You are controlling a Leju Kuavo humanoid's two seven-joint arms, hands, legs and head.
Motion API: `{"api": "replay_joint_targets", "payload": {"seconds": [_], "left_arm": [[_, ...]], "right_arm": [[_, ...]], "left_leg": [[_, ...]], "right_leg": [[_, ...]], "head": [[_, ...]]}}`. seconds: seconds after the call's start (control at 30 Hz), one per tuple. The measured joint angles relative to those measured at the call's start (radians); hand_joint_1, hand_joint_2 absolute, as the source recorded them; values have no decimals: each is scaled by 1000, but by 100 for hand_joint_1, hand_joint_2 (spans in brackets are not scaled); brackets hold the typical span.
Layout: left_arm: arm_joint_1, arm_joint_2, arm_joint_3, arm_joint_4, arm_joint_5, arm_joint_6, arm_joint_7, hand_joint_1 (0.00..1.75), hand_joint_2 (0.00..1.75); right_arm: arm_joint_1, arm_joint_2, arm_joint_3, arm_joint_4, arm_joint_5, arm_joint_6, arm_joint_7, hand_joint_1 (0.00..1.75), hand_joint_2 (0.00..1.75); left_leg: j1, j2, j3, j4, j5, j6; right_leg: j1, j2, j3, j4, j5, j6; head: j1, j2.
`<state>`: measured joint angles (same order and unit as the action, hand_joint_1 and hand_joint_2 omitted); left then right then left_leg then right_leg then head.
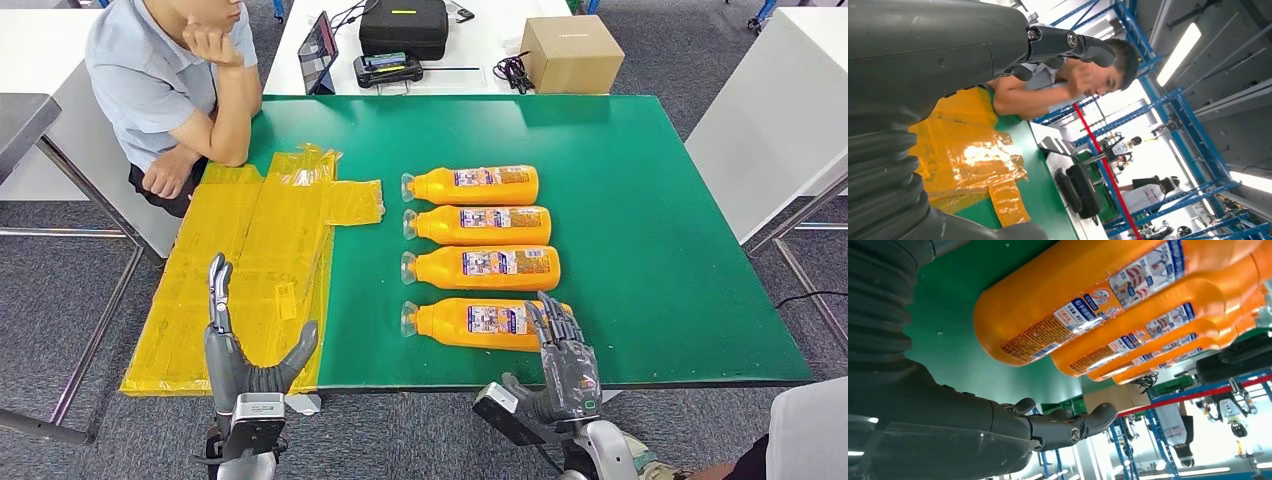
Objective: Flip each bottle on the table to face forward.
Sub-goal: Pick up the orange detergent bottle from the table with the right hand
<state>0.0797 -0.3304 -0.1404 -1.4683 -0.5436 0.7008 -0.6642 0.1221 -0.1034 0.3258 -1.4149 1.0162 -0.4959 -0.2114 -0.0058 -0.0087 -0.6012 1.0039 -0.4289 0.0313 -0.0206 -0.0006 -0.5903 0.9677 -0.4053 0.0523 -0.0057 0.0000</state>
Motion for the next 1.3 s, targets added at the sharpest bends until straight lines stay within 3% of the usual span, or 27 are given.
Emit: {"api": "replay_joint_targets", "payload": {"seconds": [0.37,1.3], "left_arm": [[-11,13,-62,15,-1,0,18,0,175],[-11,31,-100,15,-49,0,101,0,175]], "right_arm": [[-61,-68,65,16,116,38,53,0,175],[-95,-66,76,63,166,103,181,0,175]], "left_leg": [[0,0,0,0,0,0],[0,0,0,0,0,0]], "right_leg": [[0,0,0,0,0,0],[0,0,0,0,0,0]], "head": [[0,0],[0,0]]}}
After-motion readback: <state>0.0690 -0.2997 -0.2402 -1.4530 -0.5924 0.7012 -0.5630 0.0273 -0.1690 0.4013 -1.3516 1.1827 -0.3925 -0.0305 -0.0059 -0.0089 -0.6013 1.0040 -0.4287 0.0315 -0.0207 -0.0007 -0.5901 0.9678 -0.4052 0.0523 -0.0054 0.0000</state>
